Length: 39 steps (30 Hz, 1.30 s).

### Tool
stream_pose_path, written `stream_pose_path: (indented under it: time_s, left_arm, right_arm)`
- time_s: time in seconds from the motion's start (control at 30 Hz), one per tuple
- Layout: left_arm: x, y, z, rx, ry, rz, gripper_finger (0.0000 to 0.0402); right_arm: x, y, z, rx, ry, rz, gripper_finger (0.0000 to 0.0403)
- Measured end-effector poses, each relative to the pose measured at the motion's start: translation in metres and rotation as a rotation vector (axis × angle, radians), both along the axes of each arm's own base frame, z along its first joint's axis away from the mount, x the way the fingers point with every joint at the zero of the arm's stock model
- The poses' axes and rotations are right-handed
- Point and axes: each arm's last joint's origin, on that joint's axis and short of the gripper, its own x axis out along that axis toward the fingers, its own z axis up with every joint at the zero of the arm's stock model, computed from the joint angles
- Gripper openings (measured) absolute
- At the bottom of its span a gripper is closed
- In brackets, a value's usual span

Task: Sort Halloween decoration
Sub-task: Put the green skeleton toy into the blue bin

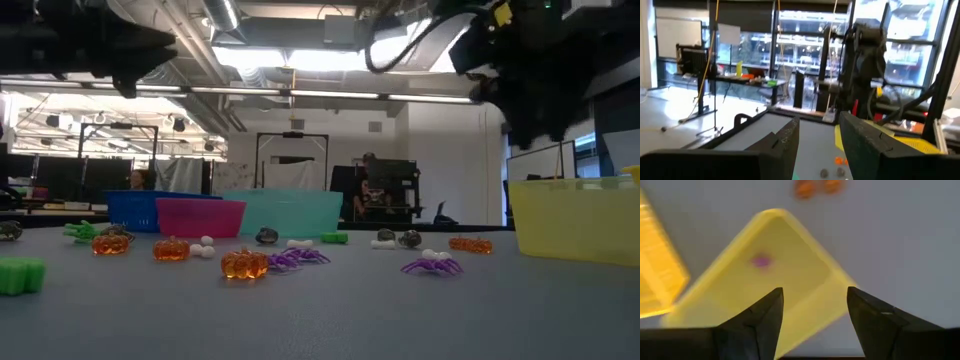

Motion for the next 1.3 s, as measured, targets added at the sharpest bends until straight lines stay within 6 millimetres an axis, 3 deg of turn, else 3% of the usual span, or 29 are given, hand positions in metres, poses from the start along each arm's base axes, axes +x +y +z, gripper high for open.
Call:
stream_pose_path:
  time_s: [0.23,0.47,0.6,0.7,1.0,1.3]
  left_arm:
    - [0.015,0.000,-0.001,-0.008,0.071,0.014,0.0128]
    - [0.037,-0.001,0.026,0.003,0.203,0.015,0.0128]
    - [0.050,-0.002,0.038,0.003,0.314,0.011,0.0128]
    - [0.059,-0.005,0.046,-0.025,0.385,-0.003,0.0128]
    - [0.072,-0.017,0.069,-0.223,0.592,-0.028,0.0128]
    - [0.079,-0.033,0.043,-0.487,0.841,-0.018,0.0128]
  right_arm:
    - [-0.004,-0.023,0.026,-0.053,-0.228,0.003,0.0221]
    - [0.001,-0.046,0.053,-0.051,-0.547,0.092,0.0221]
    - [0.007,-0.056,0.058,-0.009,-0.644,0.154,0.0221]
    - [0.011,-0.062,0.049,0.028,-0.700,0.197,0.0221]
    - [0.002,-0.067,-0.002,0.069,-0.601,0.177,0.0221]
    - [0.003,-0.068,-0.020,0.056,-0.657,0.178,0.0221]
